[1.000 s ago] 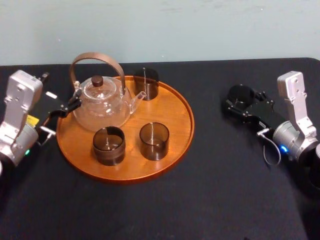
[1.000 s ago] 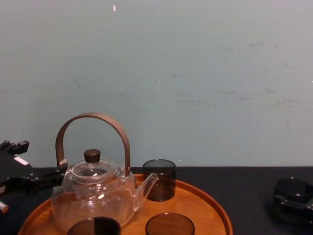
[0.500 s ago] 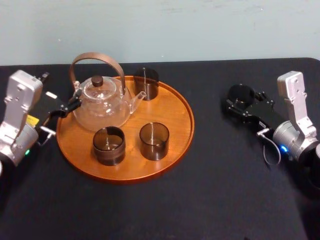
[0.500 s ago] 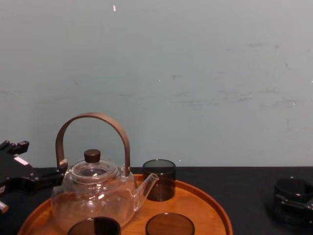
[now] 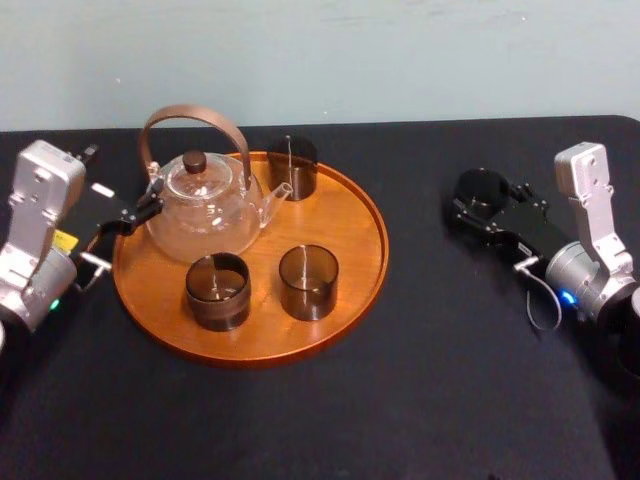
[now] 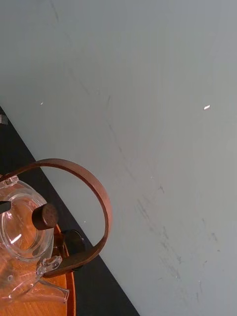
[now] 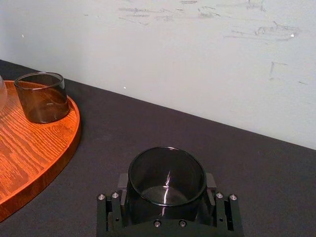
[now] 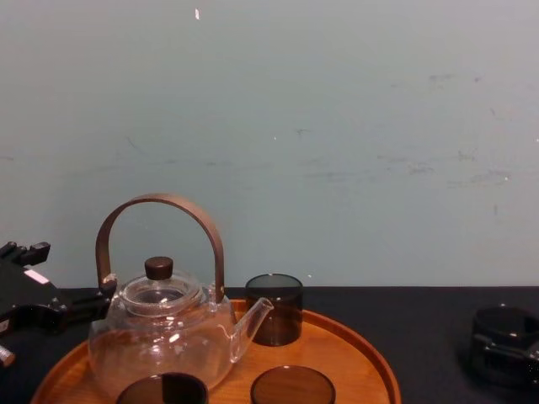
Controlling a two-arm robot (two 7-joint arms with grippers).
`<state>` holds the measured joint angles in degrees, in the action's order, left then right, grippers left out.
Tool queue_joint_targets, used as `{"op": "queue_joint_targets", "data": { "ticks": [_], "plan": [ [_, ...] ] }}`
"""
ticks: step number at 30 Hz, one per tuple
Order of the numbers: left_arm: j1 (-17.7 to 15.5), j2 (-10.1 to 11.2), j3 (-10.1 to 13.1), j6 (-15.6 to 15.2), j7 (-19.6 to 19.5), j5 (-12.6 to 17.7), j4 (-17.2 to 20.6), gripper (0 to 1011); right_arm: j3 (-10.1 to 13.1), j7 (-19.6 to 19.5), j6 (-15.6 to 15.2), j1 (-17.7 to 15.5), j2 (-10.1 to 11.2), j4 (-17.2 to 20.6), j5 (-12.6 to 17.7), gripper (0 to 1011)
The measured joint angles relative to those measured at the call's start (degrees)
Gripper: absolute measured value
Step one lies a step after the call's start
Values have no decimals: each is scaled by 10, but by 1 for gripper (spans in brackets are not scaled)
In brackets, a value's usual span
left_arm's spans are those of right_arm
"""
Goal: Pick up the glass from the table and place it on the tray.
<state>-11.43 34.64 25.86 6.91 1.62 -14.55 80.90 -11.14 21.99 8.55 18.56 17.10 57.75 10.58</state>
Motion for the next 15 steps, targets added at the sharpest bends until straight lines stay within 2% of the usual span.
{"op": "queue_joint_targets", "data": {
  "ticks": [15],
  "plan": [
    [0, 0, 0, 0, 0, 0, 0, 1001, 0, 0, 0, 0, 0, 0, 0, 905]
  ]
}}
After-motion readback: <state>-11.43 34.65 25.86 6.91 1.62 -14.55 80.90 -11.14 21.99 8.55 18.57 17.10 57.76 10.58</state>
